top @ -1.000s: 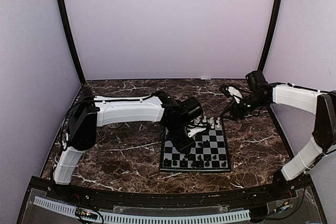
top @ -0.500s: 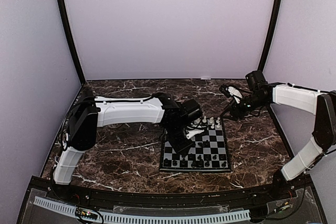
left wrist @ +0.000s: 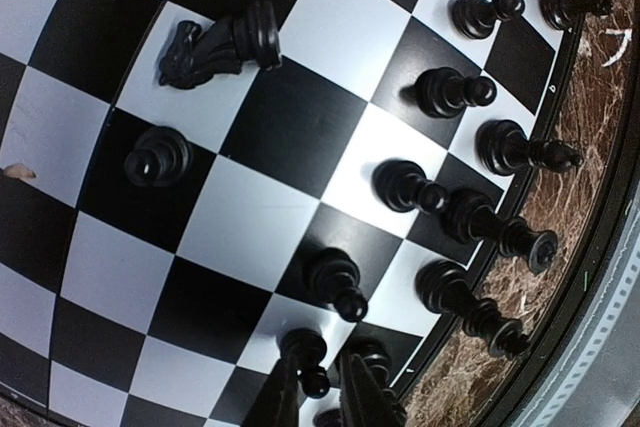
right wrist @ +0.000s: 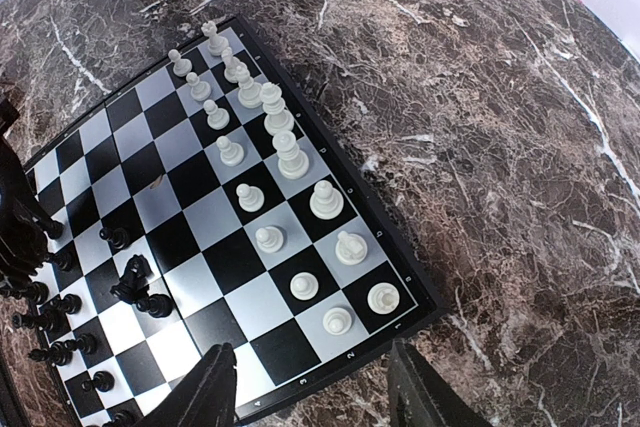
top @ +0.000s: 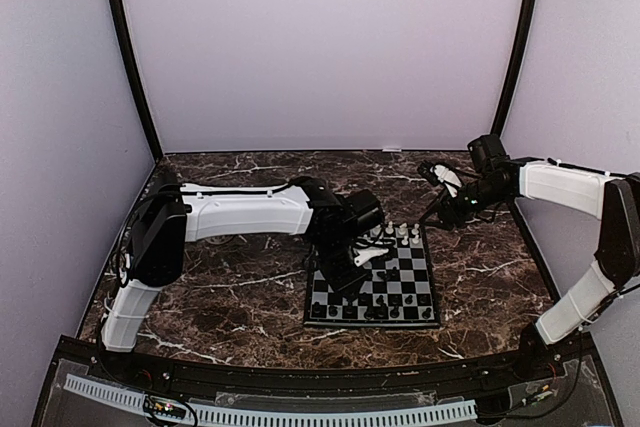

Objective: Set up the chess pieces on the board
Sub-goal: Adjust the pawn at f7, then pick up the pawn from the chessboard.

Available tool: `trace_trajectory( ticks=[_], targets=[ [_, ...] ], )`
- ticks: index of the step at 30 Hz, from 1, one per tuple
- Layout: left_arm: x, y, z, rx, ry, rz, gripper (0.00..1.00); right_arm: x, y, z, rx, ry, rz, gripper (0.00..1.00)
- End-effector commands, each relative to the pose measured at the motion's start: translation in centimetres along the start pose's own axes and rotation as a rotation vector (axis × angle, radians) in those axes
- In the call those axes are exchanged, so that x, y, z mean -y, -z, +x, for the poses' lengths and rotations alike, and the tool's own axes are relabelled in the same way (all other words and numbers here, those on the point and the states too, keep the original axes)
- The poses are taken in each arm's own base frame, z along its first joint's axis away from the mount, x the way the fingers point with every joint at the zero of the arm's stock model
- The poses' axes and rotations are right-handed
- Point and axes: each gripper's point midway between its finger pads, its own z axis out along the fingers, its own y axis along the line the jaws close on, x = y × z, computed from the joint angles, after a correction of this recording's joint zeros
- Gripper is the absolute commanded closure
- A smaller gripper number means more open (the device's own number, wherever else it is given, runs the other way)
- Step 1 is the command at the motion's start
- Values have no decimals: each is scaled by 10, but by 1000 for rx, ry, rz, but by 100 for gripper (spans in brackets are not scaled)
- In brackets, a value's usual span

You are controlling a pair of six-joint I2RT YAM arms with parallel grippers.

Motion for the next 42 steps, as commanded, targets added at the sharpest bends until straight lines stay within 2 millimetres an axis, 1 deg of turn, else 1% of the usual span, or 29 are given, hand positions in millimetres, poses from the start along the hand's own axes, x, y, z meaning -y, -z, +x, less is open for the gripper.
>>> trace_trajectory(
  ticks=[1,6,9,12,14,17,19,22,24,27,31,37,42],
  targets=[
    [10,11,2,5,-3,41,84,-3,-1,-3,-4,12,-10,47],
    [4,11,2,2,-3,6,82,-3,-1,-3,-4,12,-10,47],
    [0,13,3,0,-2,-21,79,-2,-1,-3,-3,12,-10,47],
    [0,21,-1,14,-5,-30,74,-3,0,-3,-3,10,-9,47],
    [5,30,-7,41,-11,-13,71,-3,0,-3,-3,11,-10,47],
    [12,49,-19,97,-24,1,68,-3,0,-4,-2,12,-9,47],
    [13,61,-27,140,-31,3,67,-3,0,-3,-3,10,-8,47],
    [7,70,-41,203,5,-3,64,-2,0,-4,-2,13,-8,47],
    [-1,70,-50,237,21,-27,63,-2,0,-4,-2,13,-8,47],
    [-13,63,-63,267,44,-71,64,-2,1,-4,0,14,-7,47],
    [-21,56,-76,293,71,-99,64,-3,1,-4,1,14,-6,47],
    [-27,45,-83,297,82,-112,64,-2,1,-4,-1,16,-5,47],
    [-29,27,-82,263,89,-93,64,-2,1,-3,-3,17,-1,47]
  ],
)
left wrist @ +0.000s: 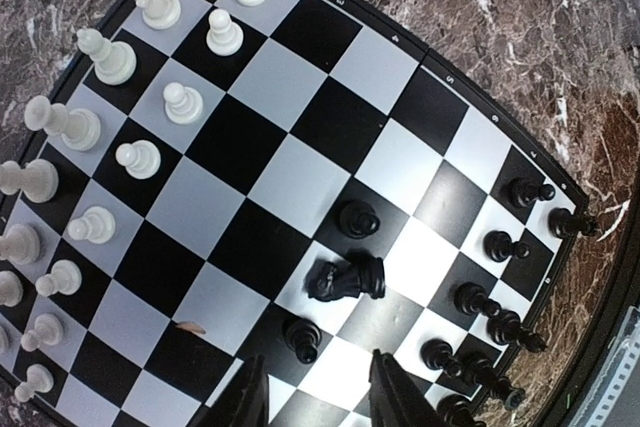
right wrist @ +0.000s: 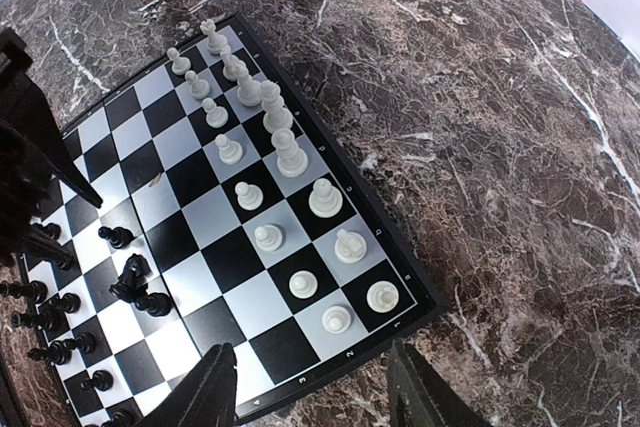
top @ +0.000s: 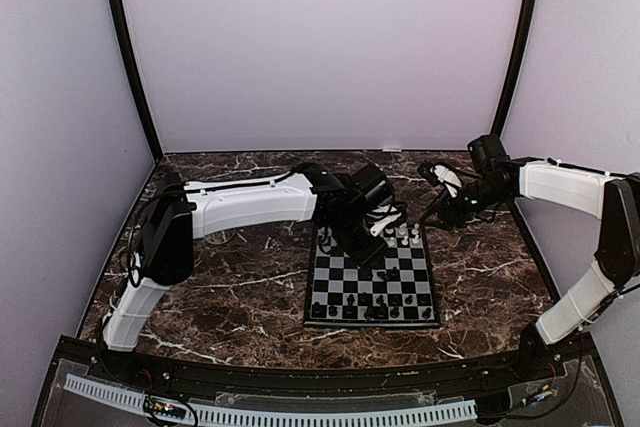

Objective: Set up the chess pieces on the board
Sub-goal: Pick up the pawn from the chessboard.

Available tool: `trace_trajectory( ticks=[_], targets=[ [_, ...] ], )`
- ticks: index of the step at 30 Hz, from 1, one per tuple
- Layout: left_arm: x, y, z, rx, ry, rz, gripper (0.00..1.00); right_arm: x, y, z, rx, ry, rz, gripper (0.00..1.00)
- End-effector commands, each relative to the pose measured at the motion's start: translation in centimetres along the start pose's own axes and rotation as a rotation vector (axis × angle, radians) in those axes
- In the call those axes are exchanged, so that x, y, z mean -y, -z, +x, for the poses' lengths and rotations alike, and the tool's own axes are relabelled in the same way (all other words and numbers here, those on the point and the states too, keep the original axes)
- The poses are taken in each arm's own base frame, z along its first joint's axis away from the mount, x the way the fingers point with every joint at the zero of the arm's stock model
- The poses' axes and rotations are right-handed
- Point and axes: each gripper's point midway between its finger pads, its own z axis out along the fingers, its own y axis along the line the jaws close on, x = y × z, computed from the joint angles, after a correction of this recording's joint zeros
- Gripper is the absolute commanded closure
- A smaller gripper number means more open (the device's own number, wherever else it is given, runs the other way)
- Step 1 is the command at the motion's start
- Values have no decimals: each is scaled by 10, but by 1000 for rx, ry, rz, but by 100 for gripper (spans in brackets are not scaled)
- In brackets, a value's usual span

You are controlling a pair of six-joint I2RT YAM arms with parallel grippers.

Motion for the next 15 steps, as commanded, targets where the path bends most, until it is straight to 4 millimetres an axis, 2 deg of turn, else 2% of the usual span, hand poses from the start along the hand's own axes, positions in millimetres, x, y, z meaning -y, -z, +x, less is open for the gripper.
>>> trace_trajectory(
  ticks=[1,9,15],
  targets=[
    [-2,-7,-3,-1,14,2,64,-2,1,-4,1,18,-3,47],
    [-7,-20,4,-31,17,-11,71,-2,0,-3,-3,18,-5,47],
    [-7,-23,7,-46,16,-6,85,-2,0,-2,-4,16,-4,47]
  ],
)
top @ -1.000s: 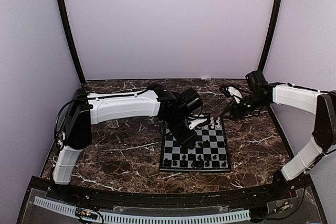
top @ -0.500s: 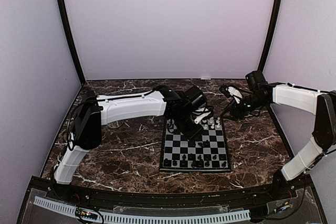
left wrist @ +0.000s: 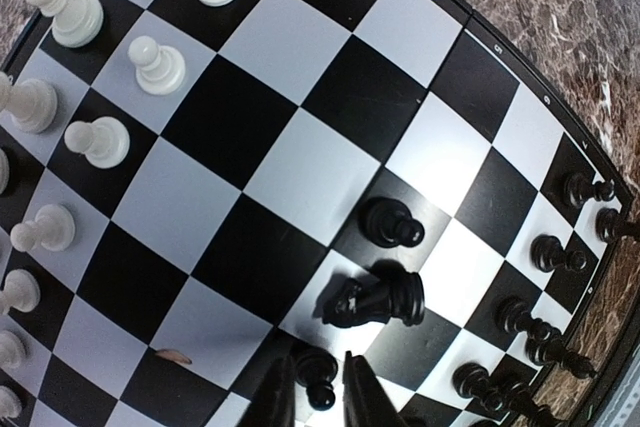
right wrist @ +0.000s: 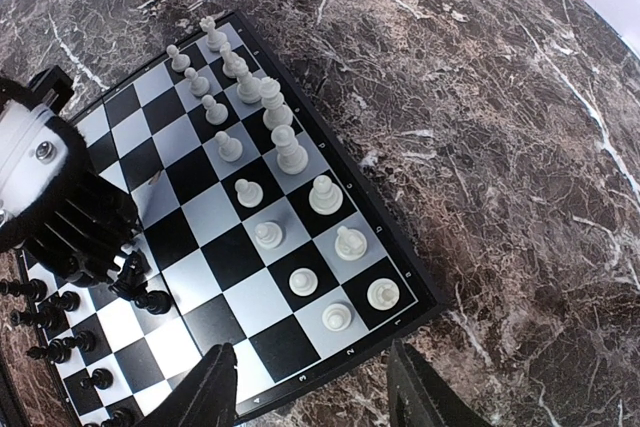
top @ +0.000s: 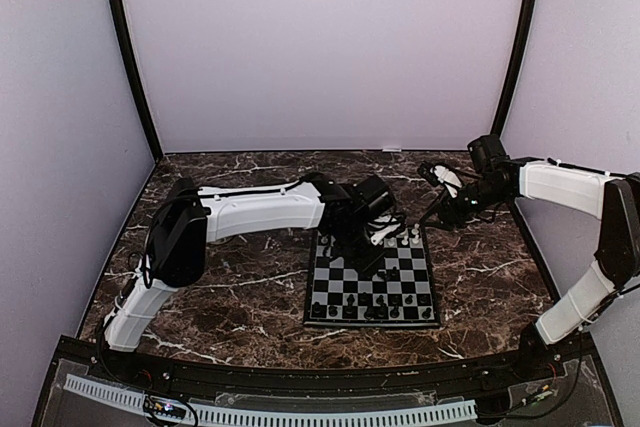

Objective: Set up the chess pieces on the board
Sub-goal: Pick up the pawn from the chessboard, then place the pawn at g7.

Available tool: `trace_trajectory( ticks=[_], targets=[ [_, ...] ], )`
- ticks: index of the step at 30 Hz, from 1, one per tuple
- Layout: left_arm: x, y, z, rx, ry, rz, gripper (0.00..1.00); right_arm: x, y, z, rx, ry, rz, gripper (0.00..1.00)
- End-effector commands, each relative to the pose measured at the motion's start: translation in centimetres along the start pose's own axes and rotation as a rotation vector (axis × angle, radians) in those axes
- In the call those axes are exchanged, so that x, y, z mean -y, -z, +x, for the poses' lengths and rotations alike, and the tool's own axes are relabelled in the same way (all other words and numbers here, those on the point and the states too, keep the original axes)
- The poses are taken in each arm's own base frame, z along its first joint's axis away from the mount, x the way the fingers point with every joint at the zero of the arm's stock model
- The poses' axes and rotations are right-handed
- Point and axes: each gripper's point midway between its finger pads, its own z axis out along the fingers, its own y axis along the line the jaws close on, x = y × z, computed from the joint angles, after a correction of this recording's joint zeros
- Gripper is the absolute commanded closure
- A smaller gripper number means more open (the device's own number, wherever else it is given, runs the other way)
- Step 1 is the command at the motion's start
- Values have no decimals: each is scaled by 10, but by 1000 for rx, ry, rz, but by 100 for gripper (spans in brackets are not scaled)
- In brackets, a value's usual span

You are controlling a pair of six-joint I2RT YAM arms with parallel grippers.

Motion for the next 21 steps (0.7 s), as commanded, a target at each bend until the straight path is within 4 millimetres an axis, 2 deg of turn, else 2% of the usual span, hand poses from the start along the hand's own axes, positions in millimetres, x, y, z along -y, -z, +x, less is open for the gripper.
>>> trace_trajectory(
  ticks=[1,4,7,9,12,15,21],
  targets=[
    [-1,11,-8,17,2,-1,87,-2,0,-4,1,17,-5,47],
    [-1,17,-9,13,0,-7,93,-2,0,-4,1,17,-5,47],
    [-5,27,-8,8,-3,-37,96,-2,0,-4,2,17,-7,47],
    [-7,46,-9,22,-8,-65,96,-2,-1,-4,2,16,-7,47],
    [-8,62,-3,28,-10,-79,96,-2,-1,-4,1,15,-9,47],
    [-6,72,10,20,-2,-70,97,-2,-2,-4,-1,15,-11,47],
    [-6,73,41,-18,27,-57,97,-2,-2,-4,-1,15,-12,47]
  ],
)
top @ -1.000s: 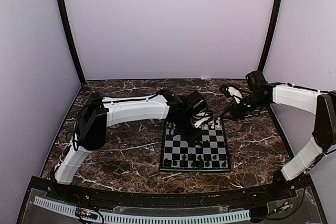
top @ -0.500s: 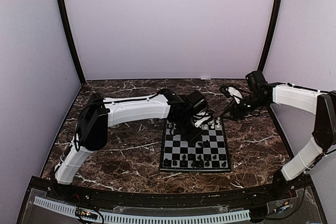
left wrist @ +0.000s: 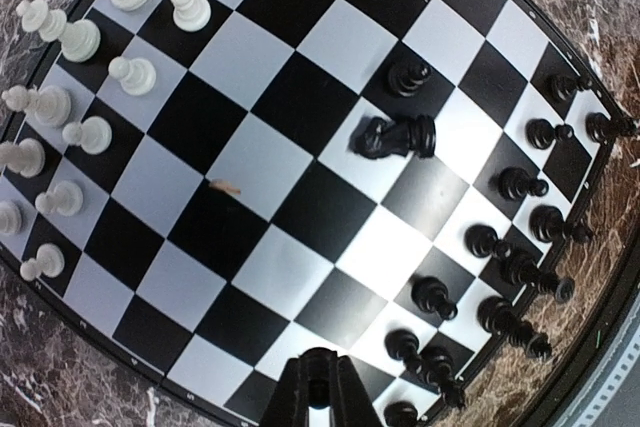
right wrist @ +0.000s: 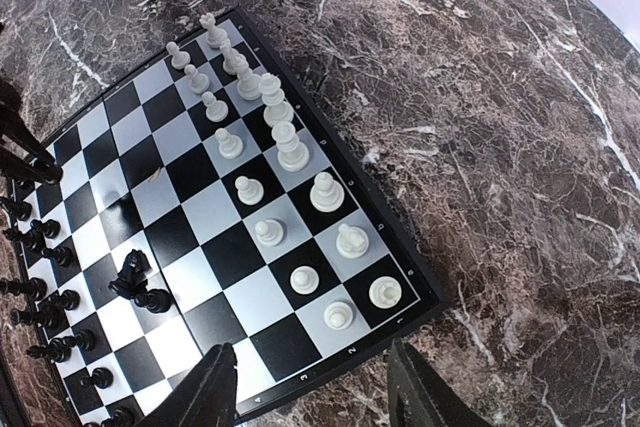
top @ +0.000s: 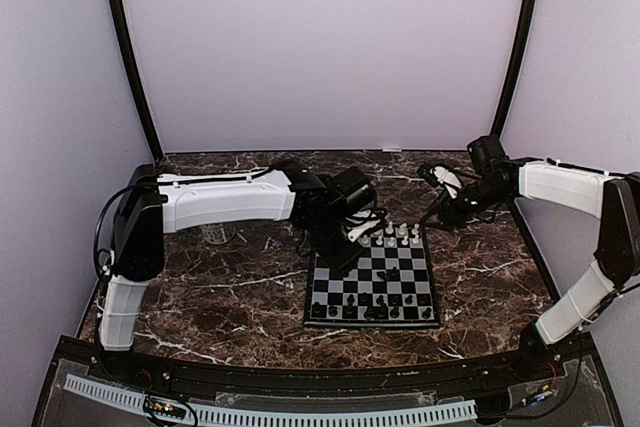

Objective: Set up the chess pieces on the board
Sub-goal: Place the pawn at g7.

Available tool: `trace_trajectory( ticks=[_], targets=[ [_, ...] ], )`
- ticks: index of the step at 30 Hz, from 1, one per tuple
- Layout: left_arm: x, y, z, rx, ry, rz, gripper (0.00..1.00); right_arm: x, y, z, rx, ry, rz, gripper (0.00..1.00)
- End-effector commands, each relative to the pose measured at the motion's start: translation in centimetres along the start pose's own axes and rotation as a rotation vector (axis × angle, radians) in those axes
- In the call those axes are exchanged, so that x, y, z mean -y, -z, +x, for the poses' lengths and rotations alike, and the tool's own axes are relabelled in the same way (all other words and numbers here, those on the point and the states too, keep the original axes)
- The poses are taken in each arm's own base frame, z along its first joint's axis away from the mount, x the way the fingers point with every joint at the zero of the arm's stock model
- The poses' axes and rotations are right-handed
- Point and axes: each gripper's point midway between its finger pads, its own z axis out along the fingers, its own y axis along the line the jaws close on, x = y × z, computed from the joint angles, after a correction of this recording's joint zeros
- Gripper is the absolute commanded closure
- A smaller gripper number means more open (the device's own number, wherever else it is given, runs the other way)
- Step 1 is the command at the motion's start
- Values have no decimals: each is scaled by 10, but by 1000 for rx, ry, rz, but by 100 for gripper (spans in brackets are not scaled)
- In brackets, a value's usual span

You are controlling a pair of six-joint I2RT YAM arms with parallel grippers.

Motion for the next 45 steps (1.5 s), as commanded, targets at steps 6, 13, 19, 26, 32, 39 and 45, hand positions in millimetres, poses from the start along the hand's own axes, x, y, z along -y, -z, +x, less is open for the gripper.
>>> trace_trajectory(
  ticks=[6,13,19,26,32,39,45],
  targets=[
    [8,17,26,5,49,53,96,-3,-2,-5,2,19,-13,47],
    [15,11,33,-7,47,73,96,-4,-3,-5,-2,20,-14,47],
    [20,7,36,-14,46,107,96,-4,-4,-5,-3,22,-13,47],
    [19,2,43,-35,54,93,96,-4,-4,-4,-4,22,-13,47],
    [18,-2,48,-49,54,84,96,-4,-5,-4,-5,21,-15,47],
    [17,-5,51,-62,55,80,87,-4,-5,-5,-6,21,-15,47],
    [17,-2,50,-63,51,78,78,-5,-5,-5,-6,22,-16,47]
  ],
)
